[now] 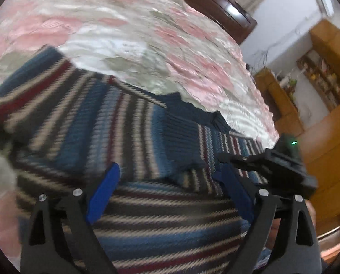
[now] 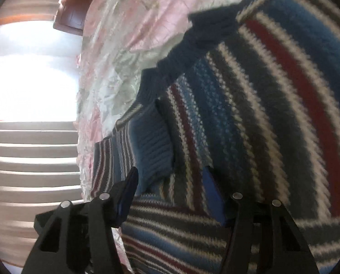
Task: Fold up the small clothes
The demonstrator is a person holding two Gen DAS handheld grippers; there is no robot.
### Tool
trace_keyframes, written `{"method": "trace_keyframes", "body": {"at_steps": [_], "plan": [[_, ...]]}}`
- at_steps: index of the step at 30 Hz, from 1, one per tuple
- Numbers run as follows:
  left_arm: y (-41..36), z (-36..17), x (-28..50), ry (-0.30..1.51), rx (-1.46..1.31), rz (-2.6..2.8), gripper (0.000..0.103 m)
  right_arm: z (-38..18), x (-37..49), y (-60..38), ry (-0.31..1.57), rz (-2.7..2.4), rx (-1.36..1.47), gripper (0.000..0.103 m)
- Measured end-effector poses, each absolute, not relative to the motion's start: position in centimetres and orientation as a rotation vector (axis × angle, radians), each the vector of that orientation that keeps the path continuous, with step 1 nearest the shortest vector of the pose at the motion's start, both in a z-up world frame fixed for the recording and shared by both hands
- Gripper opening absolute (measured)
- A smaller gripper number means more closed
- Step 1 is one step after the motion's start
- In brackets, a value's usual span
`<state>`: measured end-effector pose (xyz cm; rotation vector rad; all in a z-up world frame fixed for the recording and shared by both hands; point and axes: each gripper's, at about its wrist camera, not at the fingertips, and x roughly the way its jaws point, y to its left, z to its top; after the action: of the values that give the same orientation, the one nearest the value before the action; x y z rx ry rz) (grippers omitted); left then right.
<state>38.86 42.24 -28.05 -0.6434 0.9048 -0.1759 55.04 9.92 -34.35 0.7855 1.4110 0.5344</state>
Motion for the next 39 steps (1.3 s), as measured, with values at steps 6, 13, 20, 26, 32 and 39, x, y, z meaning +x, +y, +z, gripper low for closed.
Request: {"method": "trace_keyframes", "body": {"at_steps": [6, 13, 20, 26, 32, 39], "plan": [[47.3, -27.1, 35.8, 0.879, -0.741, -0.129, 0.090, -35.2, 55.8, 12.0, 1.410, 0.588, 0.815, 0.054], [49.3, -26.5, 35.8, 0.867, -0.743, -0.128, 0.091, -35.4, 55.9, 13.8, 1.385, 0.592, 0.779, 0.011], [51.1, -25.4, 35.9, 0.874, -0.712, -0.116, 0.091, -32.1, 55.9, 13.0, 1.302, 0.611, 0.664, 0.008], [51.7, -24.8, 36.3, 0.880, -0.718, -0.125, 0.091, -27.9, 56.8, 10.3, 1.254, 0.592, 0.556, 0.008], [51.4, -24.7, 37.2, 0.904, -0.695, -0.132, 0.091, -26.6, 57.6, 5.8, 1.241, 0.531, 0.508, 0.008], [50.3, -25.4, 39.1, 0.938, -0.711, -0.211, 0.091, -27.6, 57.5, 1.8, 1.249, 0.484, 0.522, 0.008]]}}
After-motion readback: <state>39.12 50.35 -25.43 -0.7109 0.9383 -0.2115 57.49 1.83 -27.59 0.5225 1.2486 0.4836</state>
